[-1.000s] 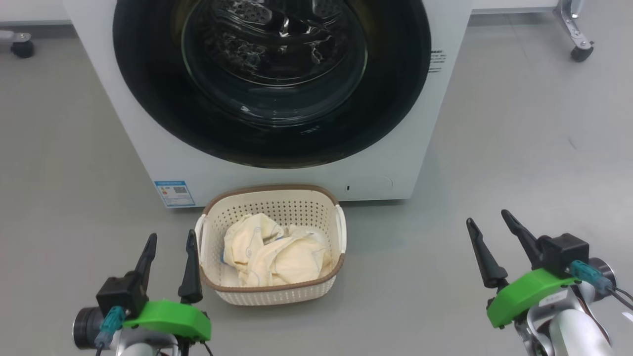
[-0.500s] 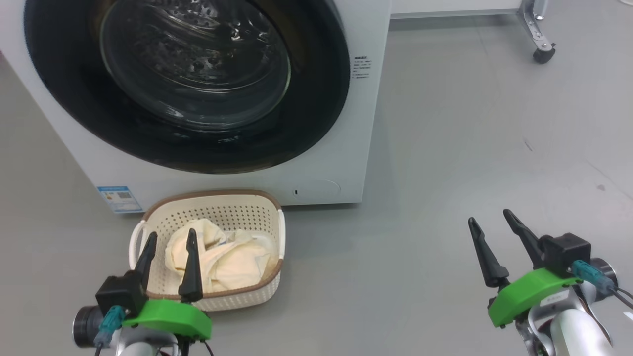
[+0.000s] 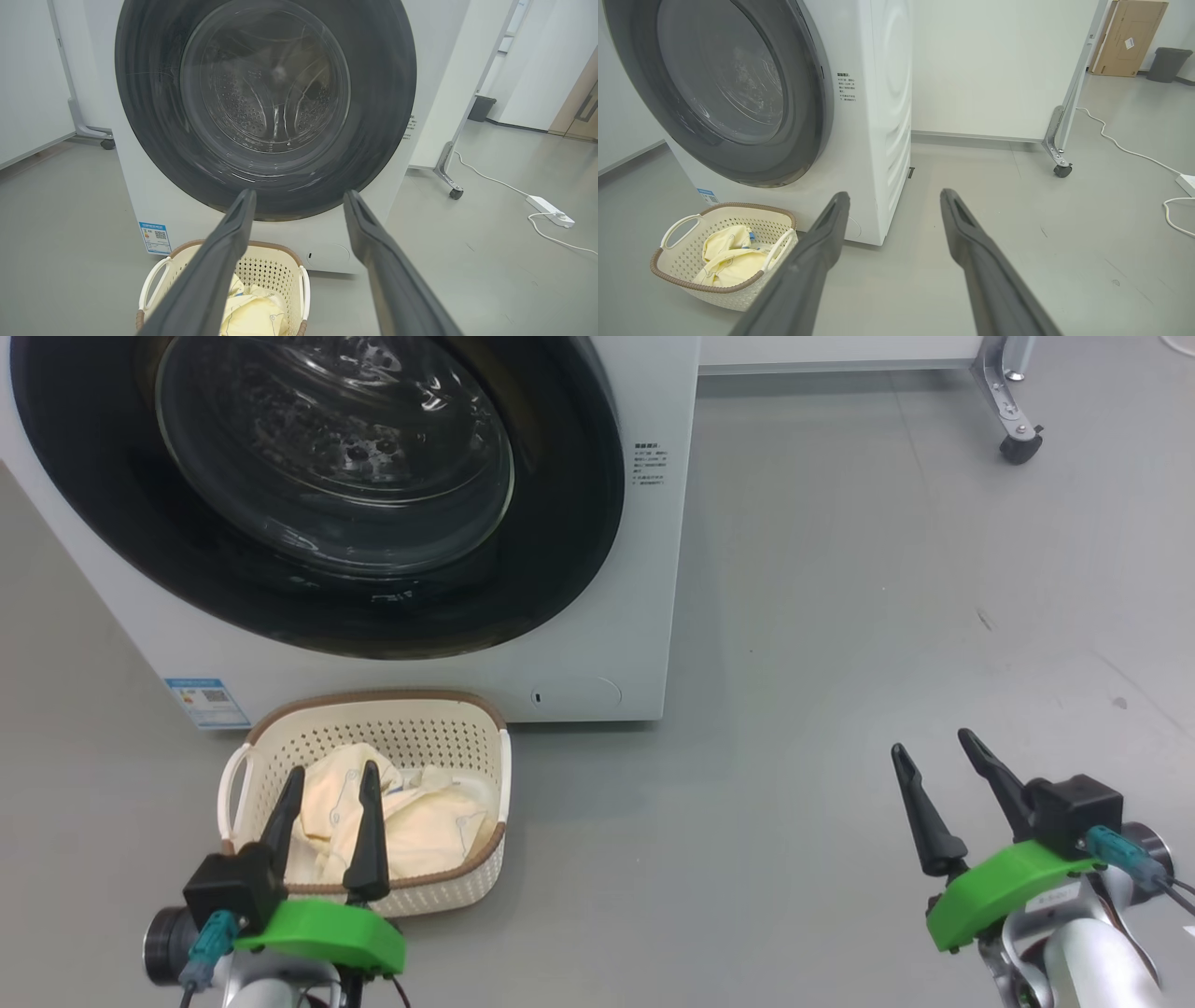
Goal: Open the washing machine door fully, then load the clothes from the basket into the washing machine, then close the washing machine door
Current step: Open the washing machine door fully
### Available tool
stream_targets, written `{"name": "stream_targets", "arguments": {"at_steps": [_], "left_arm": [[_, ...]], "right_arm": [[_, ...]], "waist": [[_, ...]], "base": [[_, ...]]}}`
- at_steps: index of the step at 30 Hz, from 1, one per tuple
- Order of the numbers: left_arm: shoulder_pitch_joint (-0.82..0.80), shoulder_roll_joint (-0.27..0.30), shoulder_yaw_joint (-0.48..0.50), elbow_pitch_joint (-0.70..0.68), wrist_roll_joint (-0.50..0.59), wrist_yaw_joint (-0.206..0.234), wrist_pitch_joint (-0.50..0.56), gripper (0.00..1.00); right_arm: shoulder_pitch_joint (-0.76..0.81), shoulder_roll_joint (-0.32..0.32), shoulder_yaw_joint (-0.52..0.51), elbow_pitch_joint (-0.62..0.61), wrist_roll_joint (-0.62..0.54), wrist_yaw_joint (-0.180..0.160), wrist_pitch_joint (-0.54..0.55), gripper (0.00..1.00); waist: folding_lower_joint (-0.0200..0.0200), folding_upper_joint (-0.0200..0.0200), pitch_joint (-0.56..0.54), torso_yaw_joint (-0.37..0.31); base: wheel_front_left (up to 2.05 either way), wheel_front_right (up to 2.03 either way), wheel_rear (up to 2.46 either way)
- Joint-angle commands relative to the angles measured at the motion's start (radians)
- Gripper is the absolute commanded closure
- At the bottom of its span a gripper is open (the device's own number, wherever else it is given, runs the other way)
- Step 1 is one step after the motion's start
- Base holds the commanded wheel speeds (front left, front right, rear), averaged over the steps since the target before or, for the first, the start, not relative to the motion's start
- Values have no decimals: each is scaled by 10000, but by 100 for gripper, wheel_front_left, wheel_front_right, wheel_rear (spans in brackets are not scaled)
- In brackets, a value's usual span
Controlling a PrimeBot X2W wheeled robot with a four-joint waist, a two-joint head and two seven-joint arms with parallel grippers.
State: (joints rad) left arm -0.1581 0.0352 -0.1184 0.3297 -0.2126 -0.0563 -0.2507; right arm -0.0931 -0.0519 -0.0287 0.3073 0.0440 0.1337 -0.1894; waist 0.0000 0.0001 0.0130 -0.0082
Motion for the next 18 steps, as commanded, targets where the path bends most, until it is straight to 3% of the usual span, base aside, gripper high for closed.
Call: {"name": "stream_targets", "arguments": {"at_steps": [1, 18], "left_arm": [[-352, 155, 337, -297, 75, 12, -111, 0], [-399, 153, 354, -263, 65, 48, -111, 0]], "right_arm": [[-456, -74, 193, -320, 37, -30, -80, 0], [-508, -65, 177, -379, 17, -30, -74, 0]], "waist": [[0, -1, 7, 5], [0, -1, 146, 36]], "base": [[0, 0, 0], [0, 0, 0]]}}
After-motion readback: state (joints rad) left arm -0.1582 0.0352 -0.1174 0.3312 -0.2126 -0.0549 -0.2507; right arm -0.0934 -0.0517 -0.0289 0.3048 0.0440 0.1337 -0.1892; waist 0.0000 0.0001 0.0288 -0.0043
